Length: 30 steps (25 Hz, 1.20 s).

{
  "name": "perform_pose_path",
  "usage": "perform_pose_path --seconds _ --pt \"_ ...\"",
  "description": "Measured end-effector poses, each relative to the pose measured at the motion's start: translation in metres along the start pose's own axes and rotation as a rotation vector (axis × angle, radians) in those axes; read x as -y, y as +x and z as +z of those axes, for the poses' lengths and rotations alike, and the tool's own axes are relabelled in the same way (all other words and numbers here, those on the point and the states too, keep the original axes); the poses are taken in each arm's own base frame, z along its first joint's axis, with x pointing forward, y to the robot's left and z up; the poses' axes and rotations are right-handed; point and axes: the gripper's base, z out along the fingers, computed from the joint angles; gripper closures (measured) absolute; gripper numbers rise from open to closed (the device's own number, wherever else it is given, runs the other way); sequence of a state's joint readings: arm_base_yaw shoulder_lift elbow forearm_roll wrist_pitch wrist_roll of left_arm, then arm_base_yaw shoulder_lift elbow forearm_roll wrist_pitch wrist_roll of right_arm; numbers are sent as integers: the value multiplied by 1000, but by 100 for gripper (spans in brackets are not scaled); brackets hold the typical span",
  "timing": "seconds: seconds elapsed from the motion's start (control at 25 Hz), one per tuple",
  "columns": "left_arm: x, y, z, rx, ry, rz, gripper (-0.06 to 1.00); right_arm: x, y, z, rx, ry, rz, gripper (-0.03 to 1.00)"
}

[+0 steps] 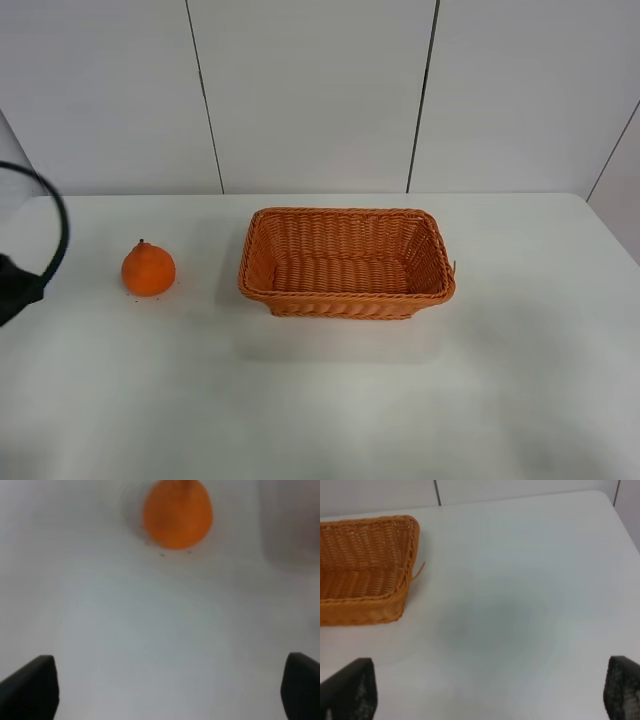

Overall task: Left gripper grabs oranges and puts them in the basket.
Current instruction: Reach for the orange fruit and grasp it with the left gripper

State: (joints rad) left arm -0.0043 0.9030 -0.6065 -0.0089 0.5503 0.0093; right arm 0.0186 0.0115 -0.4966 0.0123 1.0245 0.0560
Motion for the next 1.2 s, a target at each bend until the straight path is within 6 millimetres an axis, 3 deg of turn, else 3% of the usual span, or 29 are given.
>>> perform_pose_path --seconds 0.36,0.52,0.88,1.2 --pt "5 -68 115 -180 67 90 -5 0 0 0 0 0 0 27" --pt "4 -81 159 -229 73 117 -5 0 0 0 0 0 0 27" --pt "4 -79 229 -303 87 185 -5 0 0 0 0 0 0 27" --pt "4 -61 266 -376 95 192 -5 0 0 0 0 0 0 27"
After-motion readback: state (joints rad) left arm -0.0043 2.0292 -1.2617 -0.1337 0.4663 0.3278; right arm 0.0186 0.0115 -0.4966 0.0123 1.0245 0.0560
